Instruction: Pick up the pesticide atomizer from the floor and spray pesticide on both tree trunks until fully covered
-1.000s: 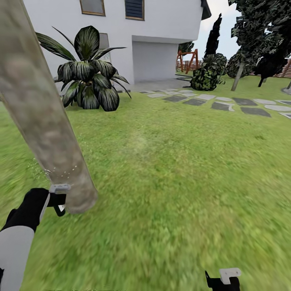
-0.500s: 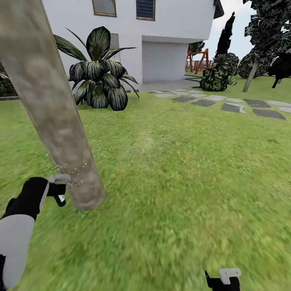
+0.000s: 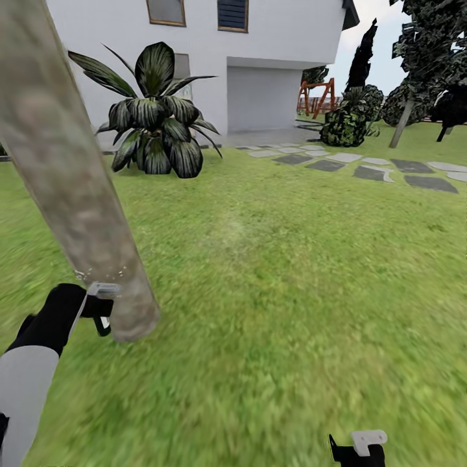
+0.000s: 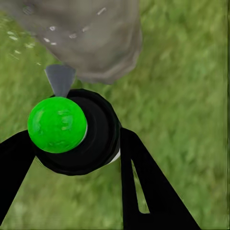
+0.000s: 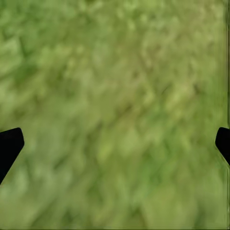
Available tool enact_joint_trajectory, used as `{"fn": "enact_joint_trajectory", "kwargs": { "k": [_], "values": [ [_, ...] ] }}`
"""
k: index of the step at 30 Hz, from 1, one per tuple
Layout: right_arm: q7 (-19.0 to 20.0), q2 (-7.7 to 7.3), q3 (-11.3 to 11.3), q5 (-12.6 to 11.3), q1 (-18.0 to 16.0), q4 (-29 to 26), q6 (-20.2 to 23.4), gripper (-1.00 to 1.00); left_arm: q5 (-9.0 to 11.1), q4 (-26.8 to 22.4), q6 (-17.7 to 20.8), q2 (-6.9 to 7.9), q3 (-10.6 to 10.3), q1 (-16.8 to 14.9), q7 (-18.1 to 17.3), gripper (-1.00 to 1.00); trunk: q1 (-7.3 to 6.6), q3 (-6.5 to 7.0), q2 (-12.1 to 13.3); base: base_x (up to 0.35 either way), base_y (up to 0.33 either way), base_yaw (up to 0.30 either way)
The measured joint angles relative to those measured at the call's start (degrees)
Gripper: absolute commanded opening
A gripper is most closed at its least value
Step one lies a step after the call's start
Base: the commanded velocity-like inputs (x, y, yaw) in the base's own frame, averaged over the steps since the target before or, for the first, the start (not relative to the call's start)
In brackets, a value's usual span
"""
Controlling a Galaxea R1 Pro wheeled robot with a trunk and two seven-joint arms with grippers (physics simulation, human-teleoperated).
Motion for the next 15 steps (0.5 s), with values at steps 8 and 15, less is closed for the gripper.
{"fn": "enact_joint_trajectory", "kwargs": {
  "k": [8,15],
  "values": [
    [0.1,0.0,0.0,0.0,0.0,0.0,0.0,1.0,0.1,-3.6,0.4,-0.13,0.6,-0.1,0.2,-1.0,0.0,0.0,0.0,-0.194,-0.219,0.0],
    [0.1,0.0,0.0,0.0,0.0,0.0,0.0,1.0,0.0,-4.1,0.5,-0.34,0.8,-0.1,0.3,-1.0,0.0,0.0,0.0,0.189,-0.201,0.017]
  ]
}}
